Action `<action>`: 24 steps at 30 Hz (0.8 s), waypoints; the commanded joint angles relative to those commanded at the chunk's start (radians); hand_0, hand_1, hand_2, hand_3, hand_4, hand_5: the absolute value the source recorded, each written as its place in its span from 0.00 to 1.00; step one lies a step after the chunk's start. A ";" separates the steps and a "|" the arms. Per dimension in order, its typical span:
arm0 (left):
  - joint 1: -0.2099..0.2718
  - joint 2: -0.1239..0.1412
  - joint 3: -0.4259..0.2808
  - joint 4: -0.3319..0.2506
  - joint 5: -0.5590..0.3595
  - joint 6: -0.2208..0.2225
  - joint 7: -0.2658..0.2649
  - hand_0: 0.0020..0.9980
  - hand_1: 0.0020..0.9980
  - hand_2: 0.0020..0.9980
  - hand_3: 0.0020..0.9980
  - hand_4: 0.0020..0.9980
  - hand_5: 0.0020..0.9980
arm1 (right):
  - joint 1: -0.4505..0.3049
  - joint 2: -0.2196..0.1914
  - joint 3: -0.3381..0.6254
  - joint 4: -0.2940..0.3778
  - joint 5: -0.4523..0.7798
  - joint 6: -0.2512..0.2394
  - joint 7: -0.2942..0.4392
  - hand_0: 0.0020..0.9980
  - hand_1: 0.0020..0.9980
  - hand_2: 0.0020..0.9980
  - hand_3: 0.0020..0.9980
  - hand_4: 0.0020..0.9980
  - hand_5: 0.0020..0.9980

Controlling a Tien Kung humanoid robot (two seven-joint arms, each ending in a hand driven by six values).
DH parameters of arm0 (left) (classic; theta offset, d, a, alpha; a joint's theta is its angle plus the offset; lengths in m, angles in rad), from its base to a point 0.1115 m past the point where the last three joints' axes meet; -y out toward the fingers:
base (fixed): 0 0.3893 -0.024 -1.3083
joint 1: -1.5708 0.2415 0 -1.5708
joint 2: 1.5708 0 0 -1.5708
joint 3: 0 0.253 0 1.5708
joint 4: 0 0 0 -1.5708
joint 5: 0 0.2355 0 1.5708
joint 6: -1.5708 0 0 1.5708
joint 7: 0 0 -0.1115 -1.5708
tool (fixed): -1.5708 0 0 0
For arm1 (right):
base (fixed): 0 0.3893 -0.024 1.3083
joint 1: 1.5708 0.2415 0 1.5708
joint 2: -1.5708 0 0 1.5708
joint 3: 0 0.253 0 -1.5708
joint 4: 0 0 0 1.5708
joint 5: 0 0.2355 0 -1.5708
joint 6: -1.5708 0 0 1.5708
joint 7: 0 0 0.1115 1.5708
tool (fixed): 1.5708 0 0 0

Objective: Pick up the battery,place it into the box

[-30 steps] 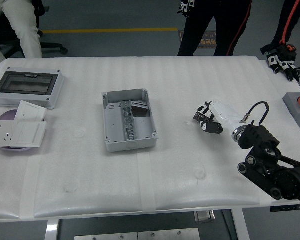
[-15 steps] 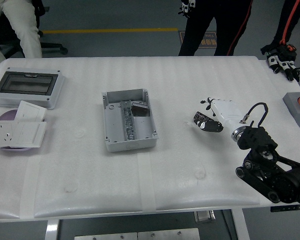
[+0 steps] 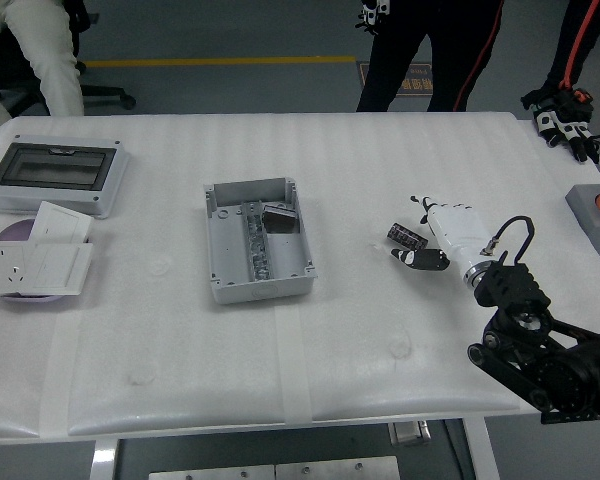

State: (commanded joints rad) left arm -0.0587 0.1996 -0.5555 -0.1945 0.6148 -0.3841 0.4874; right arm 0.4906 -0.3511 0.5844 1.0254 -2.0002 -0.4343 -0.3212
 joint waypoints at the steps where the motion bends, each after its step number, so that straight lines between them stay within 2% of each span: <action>1: 0.000 0.000 0.001 0.000 -0.001 0.000 -0.001 0.40 0.56 0.48 0.39 0.00 0.00 | 0.001 0.001 -0.008 -0.003 -0.003 -0.010 -0.006 0.78 0.62 0.75 0.94 0.92 0.42; 4: -0.001 0.000 0.003 0.000 -0.003 0.002 -0.004 0.40 0.56 0.48 0.39 0.00 0.00 | 0.004 0.005 -0.025 -0.009 -0.007 -0.035 -0.016 0.78 0.62 0.75 0.94 0.92 0.42; 5: -0.001 0.000 0.004 0.000 -0.004 0.002 -0.005 0.40 0.56 0.48 0.40 0.00 0.00 | 0.004 0.006 -0.028 -0.010 -0.006 -0.042 -0.017 0.76 0.60 0.72 0.88 0.89 0.41; 10: -0.002 0.000 0.009 0.001 -0.009 0.007 -0.013 0.40 0.56 0.48 0.40 0.00 0.00 | 0.007 0.008 -0.036 -0.011 0.006 -0.075 -0.007 0.76 0.60 0.72 0.88 0.89 0.41; 11: -0.002 0.000 0.010 0.001 -0.009 0.007 -0.014 0.39 0.56 0.48 0.40 0.00 0.00 | 0.007 0.007 -0.036 -0.011 0.011 -0.080 -0.004 0.75 0.59 0.67 0.80 0.82 0.30; 16: -0.001 0.000 0.011 0.001 -0.010 0.008 -0.016 0.39 0.56 0.48 0.40 0.00 0.00 | 0.008 0.006 -0.039 -0.014 0.031 -0.092 0.007 0.75 0.59 0.67 0.80 0.82 0.30; 17: -0.001 0.000 0.011 0.001 -0.010 0.008 -0.016 0.39 0.56 0.48 0.40 0.00 0.00 | 0.007 0.006 -0.040 -0.015 0.035 -0.092 0.008 0.71 0.55 0.61 0.69 0.71 0.23; 22: -0.001 0.001 0.011 0.001 -0.008 0.007 -0.018 0.39 0.56 0.48 0.40 0.00 0.00 | 0.006 0.007 -0.049 -0.020 0.048 -0.093 0.012 0.71 0.55 0.61 0.69 0.71 0.23; 23: -0.001 0.001 0.011 0.001 -0.009 0.007 -0.018 0.39 0.55 0.48 0.40 0.00 0.00 | 0.006 0.007 -0.051 -0.021 0.050 -0.093 0.013 0.68 0.52 0.56 0.66 0.64 0.21; 24: -0.001 0.001 0.012 0.001 -0.009 0.007 -0.019 0.39 0.55 0.48 0.40 0.00 0.00 | 0.007 0.007 -0.054 -0.022 0.052 -0.093 0.014 0.68 0.52 0.56 0.66 0.64 0.21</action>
State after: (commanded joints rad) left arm -0.0598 0.2005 -0.5433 -0.1938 0.6056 -0.3776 0.4682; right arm 0.4973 -0.3438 0.5309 1.0038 -1.9478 -0.5272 -0.3073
